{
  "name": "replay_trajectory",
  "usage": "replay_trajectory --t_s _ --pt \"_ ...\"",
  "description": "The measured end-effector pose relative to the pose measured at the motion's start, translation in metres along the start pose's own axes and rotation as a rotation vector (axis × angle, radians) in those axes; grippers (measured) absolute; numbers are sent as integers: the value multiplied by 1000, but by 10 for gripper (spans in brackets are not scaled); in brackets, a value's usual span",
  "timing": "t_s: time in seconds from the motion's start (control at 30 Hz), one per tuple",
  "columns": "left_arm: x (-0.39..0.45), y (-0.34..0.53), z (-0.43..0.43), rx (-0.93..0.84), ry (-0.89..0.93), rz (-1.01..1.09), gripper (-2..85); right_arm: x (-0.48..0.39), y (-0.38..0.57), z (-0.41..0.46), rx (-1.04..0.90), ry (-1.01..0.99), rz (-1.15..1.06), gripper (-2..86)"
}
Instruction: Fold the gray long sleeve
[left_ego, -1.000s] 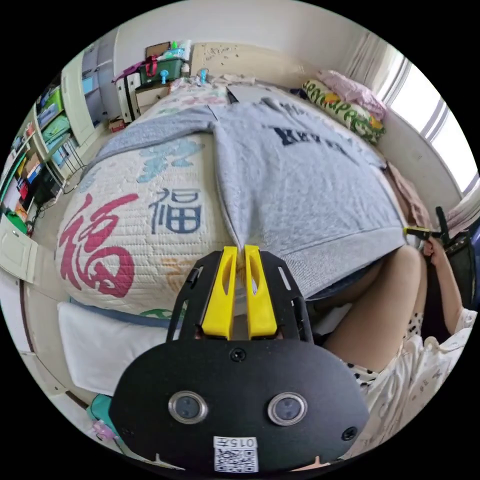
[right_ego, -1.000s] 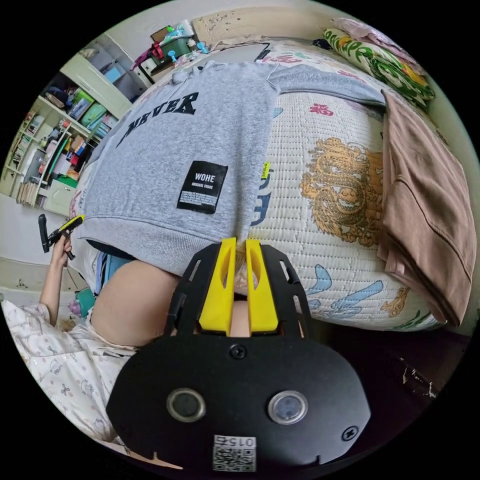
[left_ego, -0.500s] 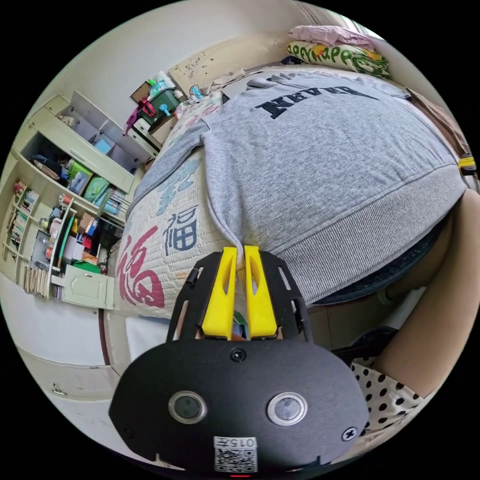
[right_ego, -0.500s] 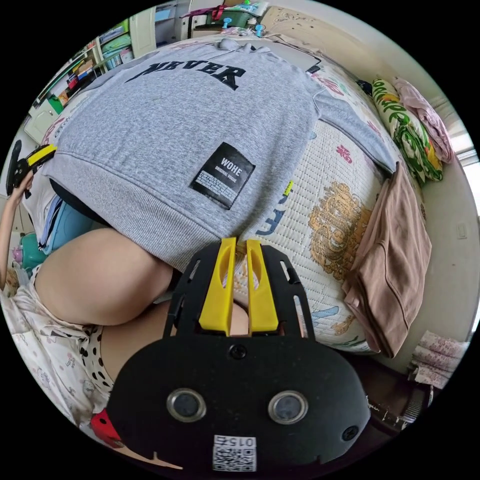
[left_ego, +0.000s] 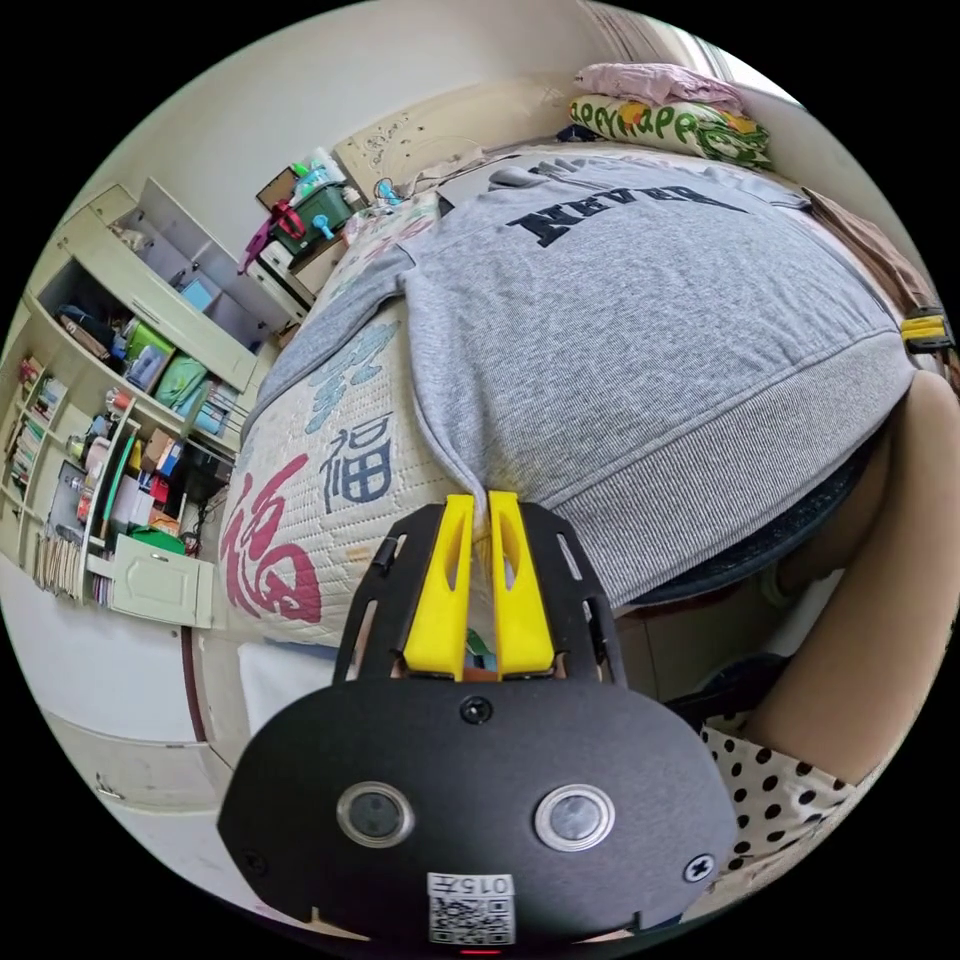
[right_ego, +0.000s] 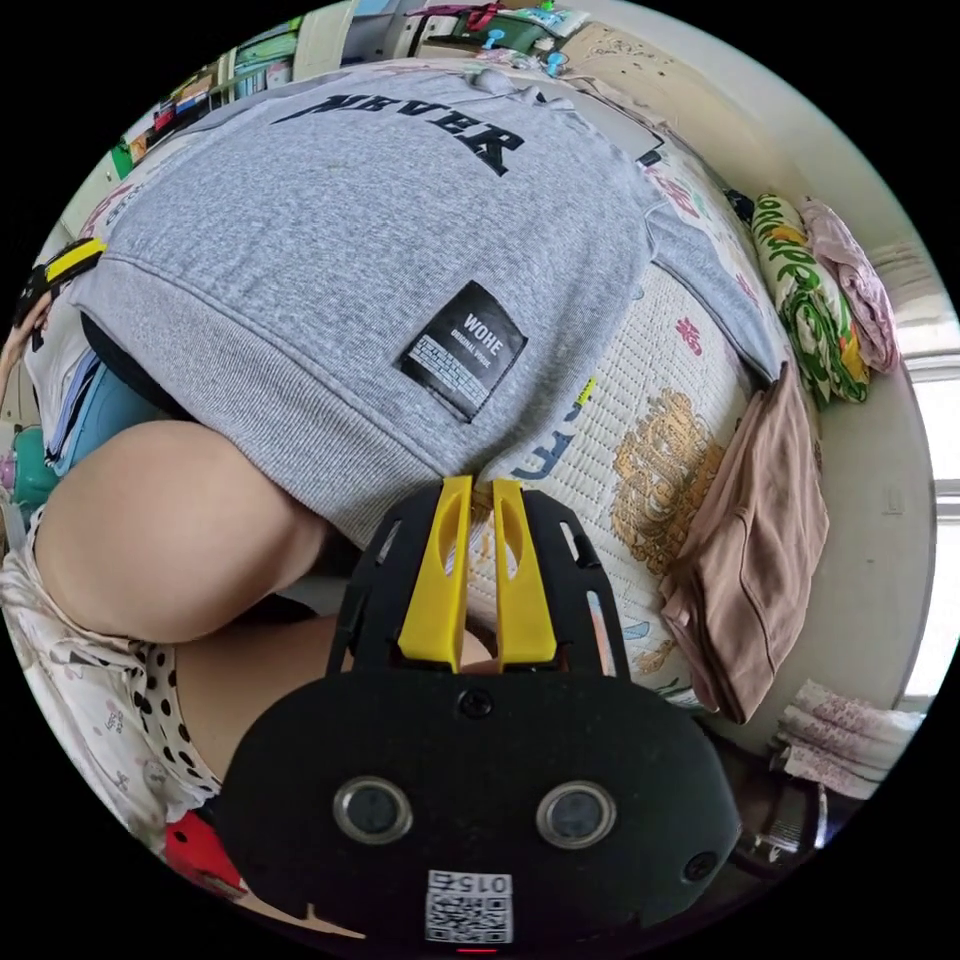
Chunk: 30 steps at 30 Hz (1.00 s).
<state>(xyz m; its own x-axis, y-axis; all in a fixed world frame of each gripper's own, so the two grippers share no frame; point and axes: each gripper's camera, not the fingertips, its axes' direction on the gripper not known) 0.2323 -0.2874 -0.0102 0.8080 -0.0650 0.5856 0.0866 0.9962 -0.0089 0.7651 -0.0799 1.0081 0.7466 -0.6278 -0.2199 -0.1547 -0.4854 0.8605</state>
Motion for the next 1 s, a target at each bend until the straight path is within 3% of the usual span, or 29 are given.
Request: replay_trajectory --t_s 0.17,0.3,0.4,0.5,0.7,0.83,1.0 --pt "-24 -26 12 -29 75 19 19 33 -23 22 -177 69 -156 41" --pt "-59 -79 37 -187 249 172 21 61 -34 42 -301 118 -301 40" --pt "-83 -113 62 -318 376 200 21 96 -39 54 -356 73 -339 39" --pt "-88 -127 76 -366 384 204 22 137 -40 63 -379 2 -332 40" --pt "-91 -110 80 -285 331 203 21 186 -27 82 -368 12 -367 41" --pt "-98 -72 79 -133 303 191 21 209 -22 95 -374 25 -364 42" --pt "-119 -43 90 -65 348 111 22 232 -13 116 -373 83 -358 41"
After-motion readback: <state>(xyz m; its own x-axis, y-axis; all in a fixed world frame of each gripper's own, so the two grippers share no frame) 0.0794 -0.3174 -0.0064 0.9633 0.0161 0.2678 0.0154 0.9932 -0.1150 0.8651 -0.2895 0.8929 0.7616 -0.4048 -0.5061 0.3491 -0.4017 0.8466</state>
